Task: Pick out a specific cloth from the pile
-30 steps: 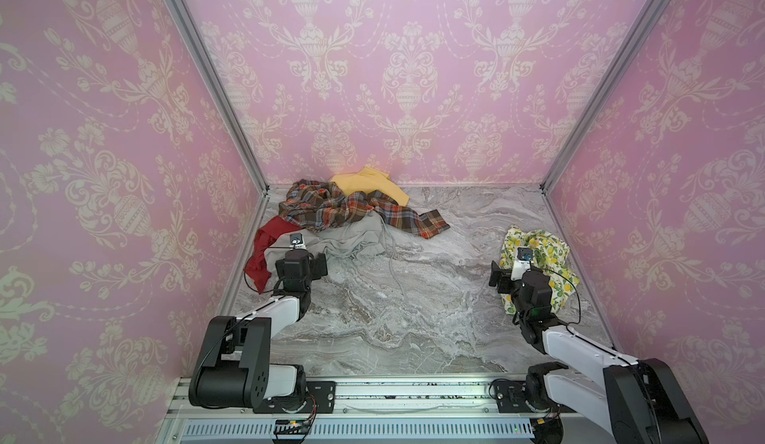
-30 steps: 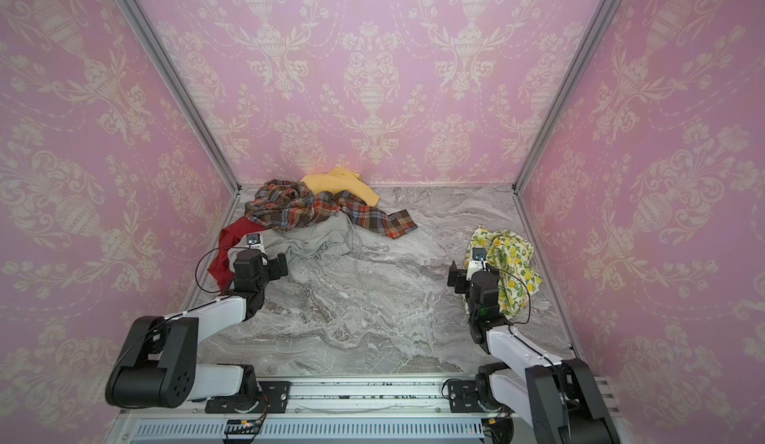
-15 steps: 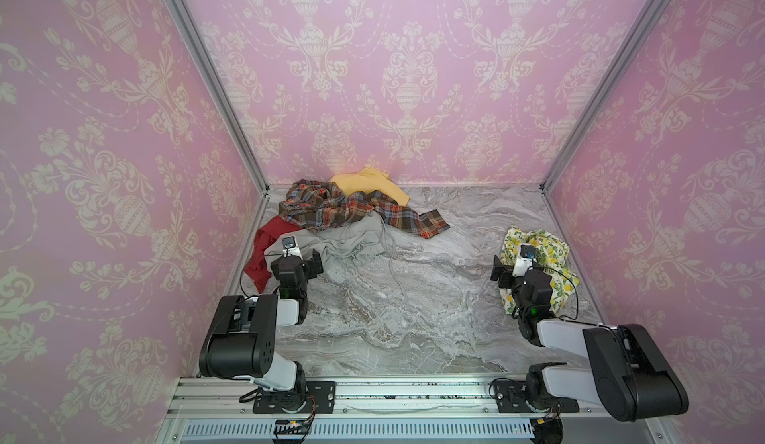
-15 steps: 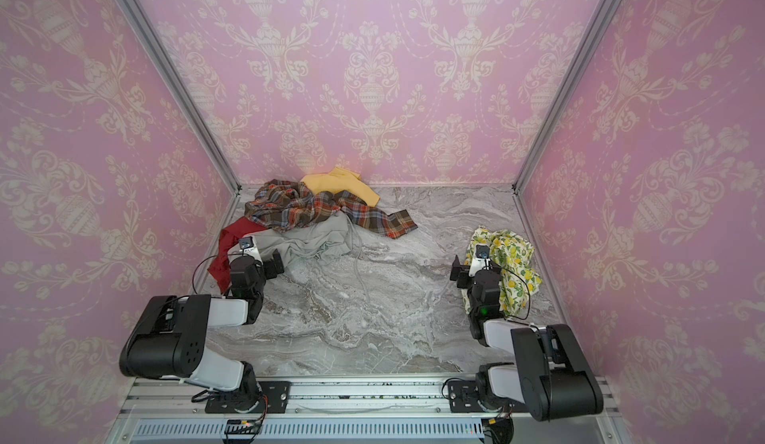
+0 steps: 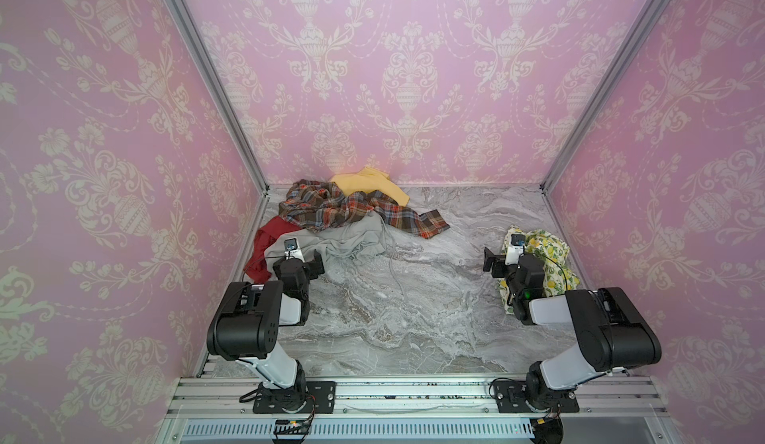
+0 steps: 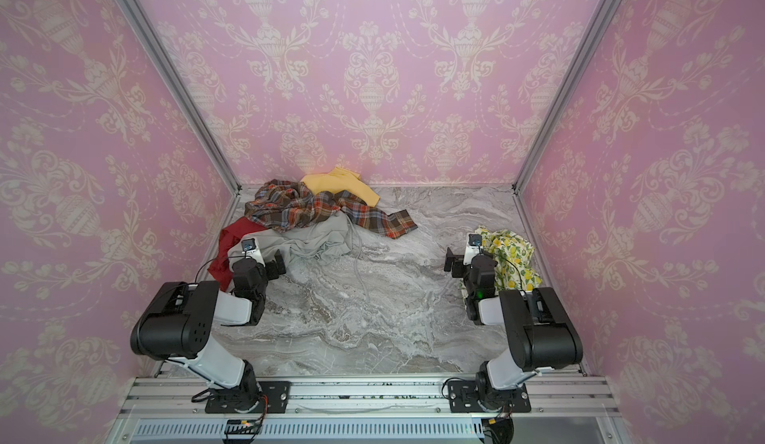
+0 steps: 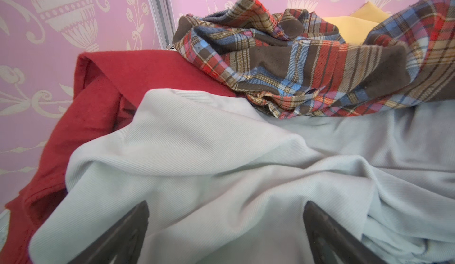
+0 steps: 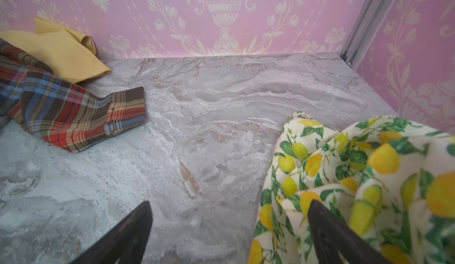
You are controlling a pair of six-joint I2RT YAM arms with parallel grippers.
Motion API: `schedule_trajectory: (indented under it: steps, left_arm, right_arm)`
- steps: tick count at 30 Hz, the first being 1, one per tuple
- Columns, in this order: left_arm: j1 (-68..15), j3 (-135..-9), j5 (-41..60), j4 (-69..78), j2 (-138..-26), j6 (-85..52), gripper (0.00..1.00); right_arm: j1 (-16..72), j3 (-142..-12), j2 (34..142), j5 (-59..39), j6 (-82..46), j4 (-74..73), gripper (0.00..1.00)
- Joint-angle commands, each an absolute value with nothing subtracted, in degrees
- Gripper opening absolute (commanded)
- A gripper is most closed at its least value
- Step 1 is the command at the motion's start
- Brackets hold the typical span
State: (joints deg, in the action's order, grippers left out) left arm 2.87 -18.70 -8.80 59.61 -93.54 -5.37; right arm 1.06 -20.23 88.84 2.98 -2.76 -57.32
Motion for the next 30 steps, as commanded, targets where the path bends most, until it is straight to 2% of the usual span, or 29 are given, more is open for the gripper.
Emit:
schedule_trajectory:
  steps: [1,30]
  left_arm:
    - [2.7,-19.0,-8.6,60.7,-93.8,-4.0,0.99]
    - [2.5,-18.8,-8.4,61.0,-93.8,-3.8,0.99]
  right_arm:
    - [0.4,-20.9,88.7,0.7,-2.8,-54.5,1.00]
    - [0.5,-21.0,88.6,-1.0,-2.2,-54.2,1.00]
